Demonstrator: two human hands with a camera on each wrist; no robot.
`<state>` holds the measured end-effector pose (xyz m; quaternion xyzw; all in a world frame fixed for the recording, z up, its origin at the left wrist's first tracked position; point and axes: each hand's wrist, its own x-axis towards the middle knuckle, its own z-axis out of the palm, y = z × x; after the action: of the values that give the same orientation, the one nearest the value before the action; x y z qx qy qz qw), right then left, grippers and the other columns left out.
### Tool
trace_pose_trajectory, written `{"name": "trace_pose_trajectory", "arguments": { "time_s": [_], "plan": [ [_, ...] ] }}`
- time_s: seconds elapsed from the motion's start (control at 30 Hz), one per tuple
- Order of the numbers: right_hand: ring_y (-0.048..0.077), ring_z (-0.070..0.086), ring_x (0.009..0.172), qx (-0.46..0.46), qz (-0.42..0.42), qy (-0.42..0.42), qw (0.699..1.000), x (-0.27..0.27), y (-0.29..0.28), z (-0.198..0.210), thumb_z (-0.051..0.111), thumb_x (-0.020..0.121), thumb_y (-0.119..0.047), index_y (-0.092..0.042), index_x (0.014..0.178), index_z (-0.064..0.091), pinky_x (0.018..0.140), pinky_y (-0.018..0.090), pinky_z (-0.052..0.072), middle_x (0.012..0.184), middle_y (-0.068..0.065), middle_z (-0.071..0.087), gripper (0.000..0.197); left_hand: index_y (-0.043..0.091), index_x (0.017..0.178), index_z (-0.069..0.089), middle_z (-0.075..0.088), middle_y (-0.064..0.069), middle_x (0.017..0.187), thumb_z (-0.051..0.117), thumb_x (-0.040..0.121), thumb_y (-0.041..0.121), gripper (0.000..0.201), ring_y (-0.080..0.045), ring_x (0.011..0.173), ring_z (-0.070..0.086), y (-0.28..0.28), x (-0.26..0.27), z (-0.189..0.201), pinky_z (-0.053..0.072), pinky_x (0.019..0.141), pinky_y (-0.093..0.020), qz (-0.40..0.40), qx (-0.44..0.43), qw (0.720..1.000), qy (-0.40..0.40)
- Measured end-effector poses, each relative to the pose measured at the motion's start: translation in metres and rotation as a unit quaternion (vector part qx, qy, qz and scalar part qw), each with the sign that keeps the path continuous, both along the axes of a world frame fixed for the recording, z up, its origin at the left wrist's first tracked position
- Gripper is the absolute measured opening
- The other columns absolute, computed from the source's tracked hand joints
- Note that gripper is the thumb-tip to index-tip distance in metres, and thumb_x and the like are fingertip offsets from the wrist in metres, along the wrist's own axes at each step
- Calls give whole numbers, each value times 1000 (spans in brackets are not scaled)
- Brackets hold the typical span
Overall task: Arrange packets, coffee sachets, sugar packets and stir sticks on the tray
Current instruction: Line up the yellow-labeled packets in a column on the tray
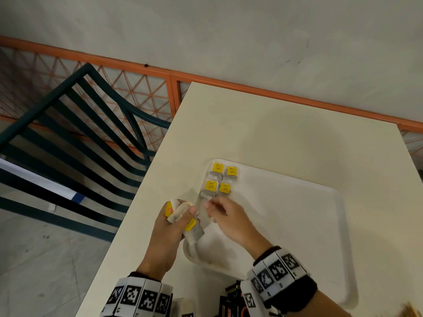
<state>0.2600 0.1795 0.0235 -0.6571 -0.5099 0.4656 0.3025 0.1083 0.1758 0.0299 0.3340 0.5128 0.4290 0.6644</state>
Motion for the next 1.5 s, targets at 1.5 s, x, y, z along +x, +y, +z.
{"name": "trace_pose_trajectory", "arguments": {
  "time_s": [1.5],
  "plan": [
    [13,51,72,9,-86,-66,994,-18,-7,-16,52,92,-36,-16,84,53,68,22,37,72,-6,55,22,12,116,56,66,-12,110,67,74,20,44,-27,102,64,-15,-21,-8,54,82,-38,-18,-32,999,14]
  ]
}}
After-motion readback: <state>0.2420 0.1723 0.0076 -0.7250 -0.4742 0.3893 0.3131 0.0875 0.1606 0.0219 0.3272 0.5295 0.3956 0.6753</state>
